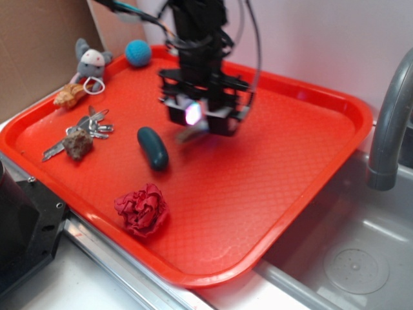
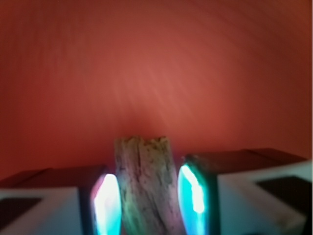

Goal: Grab the wood chip.

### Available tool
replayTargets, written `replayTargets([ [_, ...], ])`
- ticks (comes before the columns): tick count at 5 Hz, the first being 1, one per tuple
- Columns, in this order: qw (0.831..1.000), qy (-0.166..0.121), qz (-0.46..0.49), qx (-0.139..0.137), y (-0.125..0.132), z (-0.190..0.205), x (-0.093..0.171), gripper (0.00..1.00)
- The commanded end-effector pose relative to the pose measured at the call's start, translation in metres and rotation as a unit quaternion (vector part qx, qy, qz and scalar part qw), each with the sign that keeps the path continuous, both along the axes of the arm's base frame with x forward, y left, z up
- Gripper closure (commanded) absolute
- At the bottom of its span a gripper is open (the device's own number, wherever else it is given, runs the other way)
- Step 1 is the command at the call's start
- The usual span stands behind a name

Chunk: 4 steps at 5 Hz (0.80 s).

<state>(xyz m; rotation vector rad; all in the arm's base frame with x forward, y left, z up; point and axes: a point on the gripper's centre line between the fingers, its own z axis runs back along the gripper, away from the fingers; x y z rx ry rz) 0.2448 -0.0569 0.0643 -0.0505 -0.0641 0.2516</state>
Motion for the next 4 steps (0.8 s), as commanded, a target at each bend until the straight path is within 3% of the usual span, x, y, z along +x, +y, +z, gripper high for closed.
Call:
replayTargets([
  [1, 0.991, -0.103, -0.074, 0.028, 0.024, 0.107, -0.037, 1.0],
  [2, 0.992, -0.088, -0.064, 0.067, 0.038, 0.157, -0.013, 1.0],
  [3, 0.995, -0.07, -0.057, 0.047, 0.049, 0.146, 0.013, 1.0],
  [4, 0.996, -0.05, -0.053, 0.048, 0.05, 0.129, 0.03, 1.0],
])
